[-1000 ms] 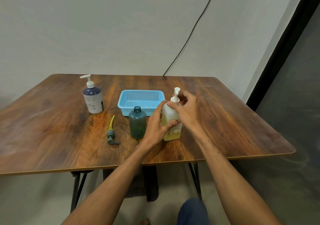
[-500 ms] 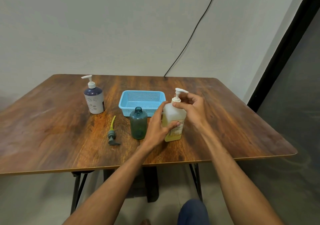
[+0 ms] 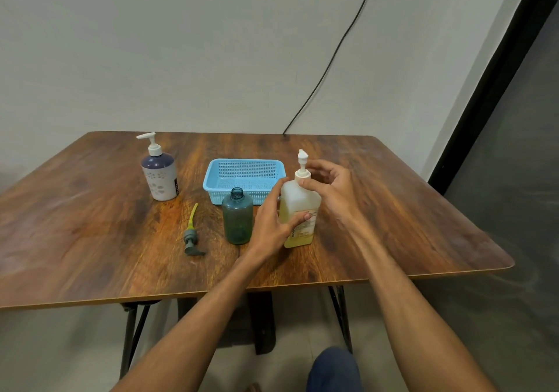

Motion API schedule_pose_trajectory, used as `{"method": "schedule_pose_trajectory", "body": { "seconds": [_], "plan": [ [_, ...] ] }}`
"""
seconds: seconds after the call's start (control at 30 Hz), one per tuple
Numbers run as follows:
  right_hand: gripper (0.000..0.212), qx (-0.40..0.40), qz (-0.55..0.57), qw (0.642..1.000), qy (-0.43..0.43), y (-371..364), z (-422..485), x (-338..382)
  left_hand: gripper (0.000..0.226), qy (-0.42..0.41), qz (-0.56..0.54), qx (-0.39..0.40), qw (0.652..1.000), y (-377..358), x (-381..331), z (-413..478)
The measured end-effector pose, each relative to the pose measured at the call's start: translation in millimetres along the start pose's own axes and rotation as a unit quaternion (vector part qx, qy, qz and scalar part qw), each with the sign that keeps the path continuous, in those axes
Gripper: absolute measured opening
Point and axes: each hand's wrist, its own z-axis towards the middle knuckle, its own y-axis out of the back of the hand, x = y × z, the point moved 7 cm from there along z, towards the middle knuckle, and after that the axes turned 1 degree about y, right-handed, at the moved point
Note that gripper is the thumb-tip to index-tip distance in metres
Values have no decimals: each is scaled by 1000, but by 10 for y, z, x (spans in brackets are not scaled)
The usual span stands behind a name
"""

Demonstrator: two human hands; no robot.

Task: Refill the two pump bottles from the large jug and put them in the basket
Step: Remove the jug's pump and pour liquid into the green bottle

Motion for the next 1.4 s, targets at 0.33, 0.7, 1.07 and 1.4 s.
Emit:
{"method": "schedule_pose_trajectory", "body": {
  "seconds": [0.33, 0.7, 1.07, 1.4],
  "plan": [
    [23, -39, -95, 993, 51, -31, -8, 74, 92, -4, -1, -1, 1000, -10, 14, 4],
    [24, 25, 13, 998, 64, -38, 85, 318, 88, -8, 4, -1, 1000, -7, 41, 25],
    [29, 1, -30, 994, 104, 97, 65, 724, 81, -15, -1, 0, 1000, 4, 11, 22],
    [27, -34, -62, 983, 168, 242, -11, 1168, 79, -13, -4, 5, 1000, 39, -50, 5]
  ]
}}
